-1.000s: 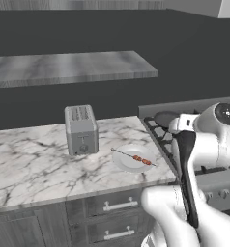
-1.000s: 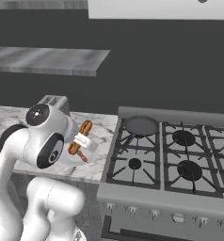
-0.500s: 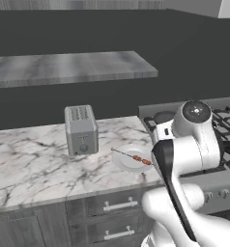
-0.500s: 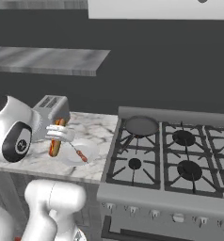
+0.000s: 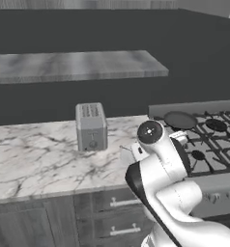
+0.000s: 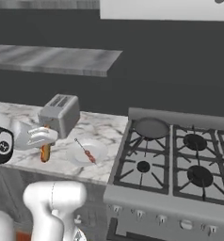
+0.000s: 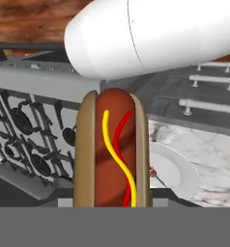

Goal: Place the cold items (lemon and lime) from the fridge in one tupperware on the dining counter. Place the warm items (hot dog and kebab skewer) in the stove area in another tupperware.

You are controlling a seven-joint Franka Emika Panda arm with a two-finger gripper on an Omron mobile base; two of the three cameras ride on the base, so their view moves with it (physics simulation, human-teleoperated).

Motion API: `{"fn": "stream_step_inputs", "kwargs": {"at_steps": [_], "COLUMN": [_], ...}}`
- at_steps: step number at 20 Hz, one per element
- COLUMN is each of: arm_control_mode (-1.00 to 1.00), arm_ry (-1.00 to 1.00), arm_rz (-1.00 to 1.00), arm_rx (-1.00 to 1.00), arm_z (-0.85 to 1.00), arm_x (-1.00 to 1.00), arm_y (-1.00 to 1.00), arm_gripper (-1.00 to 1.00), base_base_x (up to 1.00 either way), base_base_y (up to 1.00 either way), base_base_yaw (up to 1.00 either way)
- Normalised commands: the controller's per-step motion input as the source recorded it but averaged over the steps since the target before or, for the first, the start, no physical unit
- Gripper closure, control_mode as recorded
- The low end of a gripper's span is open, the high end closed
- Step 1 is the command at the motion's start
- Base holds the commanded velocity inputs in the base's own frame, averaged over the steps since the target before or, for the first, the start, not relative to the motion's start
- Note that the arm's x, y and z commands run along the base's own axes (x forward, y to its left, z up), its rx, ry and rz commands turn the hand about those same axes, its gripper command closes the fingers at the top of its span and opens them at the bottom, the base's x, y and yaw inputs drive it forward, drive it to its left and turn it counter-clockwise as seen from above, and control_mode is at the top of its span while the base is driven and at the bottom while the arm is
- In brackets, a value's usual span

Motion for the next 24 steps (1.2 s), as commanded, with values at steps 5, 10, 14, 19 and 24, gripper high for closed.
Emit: {"fn": "stream_step_inputs", "kwargs": {"at_steps": [5, 10, 14, 19, 24], "arm_control_mode": [1.0, 1.0, 1.0, 1.0, 1.0], "arm_ry": [0.0, 0.0, 0.0, 0.0, 0.0], "arm_rz": [0.0, 0.0, 0.0, 0.0, 0.0], "arm_rx": [0.0, 0.0, 0.0, 0.0, 0.0], "arm_z": [0.0, 0.0, 0.0, 0.0, 0.0], "arm_x": [0.0, 0.0, 0.0, 0.0, 0.0], "arm_y": [0.0, 0.0, 0.0, 0.0, 0.0], "arm_gripper": [1.0, 1.0, 1.0, 1.0, 1.0], "base_base_x": [-0.47, -0.67, -0.21, 0.0, 0.0], "base_base_y": [0.26, 0.72, 0.82, 0.81, 0.6], "base_base_yaw": [0.42, 0.41, 0.54, 0.59, 0.67]}}
